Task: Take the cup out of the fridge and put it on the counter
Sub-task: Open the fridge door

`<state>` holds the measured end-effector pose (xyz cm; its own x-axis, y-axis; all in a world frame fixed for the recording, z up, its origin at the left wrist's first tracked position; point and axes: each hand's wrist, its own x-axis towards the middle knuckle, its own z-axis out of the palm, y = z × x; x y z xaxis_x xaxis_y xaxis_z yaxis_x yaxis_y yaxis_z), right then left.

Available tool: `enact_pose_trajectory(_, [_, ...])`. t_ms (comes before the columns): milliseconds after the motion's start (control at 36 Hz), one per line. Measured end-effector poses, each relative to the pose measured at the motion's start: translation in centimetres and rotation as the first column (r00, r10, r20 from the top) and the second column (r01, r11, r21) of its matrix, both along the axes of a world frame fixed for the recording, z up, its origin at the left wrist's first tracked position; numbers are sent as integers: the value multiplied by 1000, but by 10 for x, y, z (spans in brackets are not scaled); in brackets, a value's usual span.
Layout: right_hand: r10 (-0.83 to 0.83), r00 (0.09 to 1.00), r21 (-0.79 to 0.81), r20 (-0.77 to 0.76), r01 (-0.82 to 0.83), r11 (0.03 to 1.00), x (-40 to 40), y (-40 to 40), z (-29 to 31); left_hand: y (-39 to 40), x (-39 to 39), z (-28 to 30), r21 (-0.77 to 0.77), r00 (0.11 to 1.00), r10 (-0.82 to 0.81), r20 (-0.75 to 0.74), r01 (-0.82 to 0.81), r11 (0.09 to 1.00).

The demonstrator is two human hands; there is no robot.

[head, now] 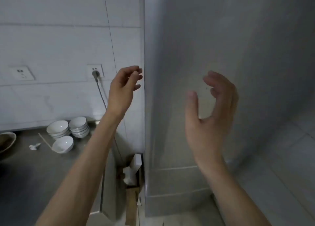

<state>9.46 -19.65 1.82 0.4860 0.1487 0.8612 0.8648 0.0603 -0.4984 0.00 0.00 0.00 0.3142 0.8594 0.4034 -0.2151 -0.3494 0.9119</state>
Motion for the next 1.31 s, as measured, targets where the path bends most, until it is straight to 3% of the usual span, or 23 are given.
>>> enact_pose_trajectory(194, [-212, 977, -186, 3, 209, 960, -19, 83, 29, 15, 22, 32, 129, 990, -40, -137, 57, 990])
enact_pose_trajectory(389, [-447, 894, -231, -14, 432, 872, -22, 125, 8, 14, 19, 13, 218, 979, -50, -199, 94, 972])
enact_pose_trajectory(500, [-499, 866, -195, -42, 483, 854, -40, 127, 23, 13, 11, 22, 261, 979, -84, -188, 132, 956])
enact_pose_trajectory(833, [-482, 874, -292, -64, 446, 846, -42, 131, 39, 13, 21, 21, 243, 983, -40, -181, 84, 966])
enact_pose_trajectory(972, [-455, 888, -209, -63, 434, 876, -49, 92, 33, 15, 26, 20, 236, 990, -68, -124, 96, 967])
enact_pose_trajectory(1194, [-285, 957, -150, -52, 275, 950, -61, -37, 23, -7, 38, 19, 369, 972, 202, -117, -146, 918])
enact_pose_trajectory(1306, [-397, 917, 15, -47, 398, 917, -69, -106, 11, -31, 54, 7, 537, 941, 326, -92, -229, 812])
